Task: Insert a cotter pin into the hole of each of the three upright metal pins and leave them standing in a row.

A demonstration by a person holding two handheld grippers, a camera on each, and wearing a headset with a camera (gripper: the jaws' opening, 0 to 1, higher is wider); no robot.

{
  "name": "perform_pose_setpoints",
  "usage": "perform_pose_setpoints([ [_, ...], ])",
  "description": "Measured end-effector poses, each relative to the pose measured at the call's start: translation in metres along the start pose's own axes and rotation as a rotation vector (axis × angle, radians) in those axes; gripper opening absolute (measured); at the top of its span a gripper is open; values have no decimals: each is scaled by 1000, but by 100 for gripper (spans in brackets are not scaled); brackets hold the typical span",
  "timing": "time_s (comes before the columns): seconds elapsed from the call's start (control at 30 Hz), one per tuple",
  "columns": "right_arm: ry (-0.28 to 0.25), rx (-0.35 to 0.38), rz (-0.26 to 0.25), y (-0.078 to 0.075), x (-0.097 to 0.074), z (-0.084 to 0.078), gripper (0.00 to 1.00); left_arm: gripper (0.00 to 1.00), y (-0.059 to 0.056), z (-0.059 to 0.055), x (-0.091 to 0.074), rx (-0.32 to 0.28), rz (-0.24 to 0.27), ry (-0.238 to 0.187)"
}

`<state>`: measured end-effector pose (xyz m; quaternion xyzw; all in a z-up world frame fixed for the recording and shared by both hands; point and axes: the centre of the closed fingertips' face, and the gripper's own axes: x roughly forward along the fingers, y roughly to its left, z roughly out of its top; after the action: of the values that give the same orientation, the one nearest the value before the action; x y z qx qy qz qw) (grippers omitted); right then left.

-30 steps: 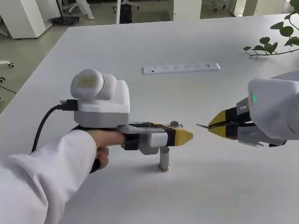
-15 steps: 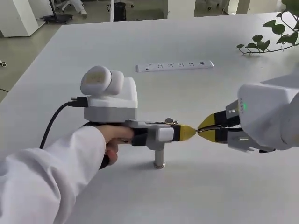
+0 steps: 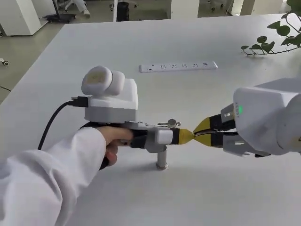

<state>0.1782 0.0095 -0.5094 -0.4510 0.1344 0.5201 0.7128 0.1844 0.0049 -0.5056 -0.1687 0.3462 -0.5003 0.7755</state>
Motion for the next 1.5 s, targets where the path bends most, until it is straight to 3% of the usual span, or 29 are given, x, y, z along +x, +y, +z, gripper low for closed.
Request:
perform_pose_setpoints([
  [0.3,-5,-6,7,4,2,3,0,1,2,-3,-4,-15,1,-4],
  [0.43,-10,-14,13,5,3,4,0,0,2,-3,-4,45,18,-1],
  [0.5,-14,-9,26,8,4,4,0,0,4,-7,-5,-9,16,18],
  [0.77,-26,19,35,12,6,1,0,0,5,-12,-6,47,33,28],
  [0.8,-24,21,35,12,7,0,5,0,6,-11,-7,59,42,27],
  [0.87,-26,50,34,11,6,-3,14,0,9,-11,-10,106,56,32],
  [0.9,-29,67,40,12,6,-4,16,0,8,-9,-13,173,52,25],
  [0.93,-26,109,64,15,6,-7,15,0,7,-9,-14,197,52,25],
  [1.03,-22,211,112,21,6,-15,14,0,4,-9,-20,378,58,47],
  [1.13,-91,334,165,25,6,-11,14,0,1,-11,-25,450,55,68],
  [1.3,-178,435,200,28,3,1,13,0,-9,-15,-31,630,-9,82],
  [1.5,-211,463,243,36,4,10,2,0,-12,-26,-36,701,-45,120],
])
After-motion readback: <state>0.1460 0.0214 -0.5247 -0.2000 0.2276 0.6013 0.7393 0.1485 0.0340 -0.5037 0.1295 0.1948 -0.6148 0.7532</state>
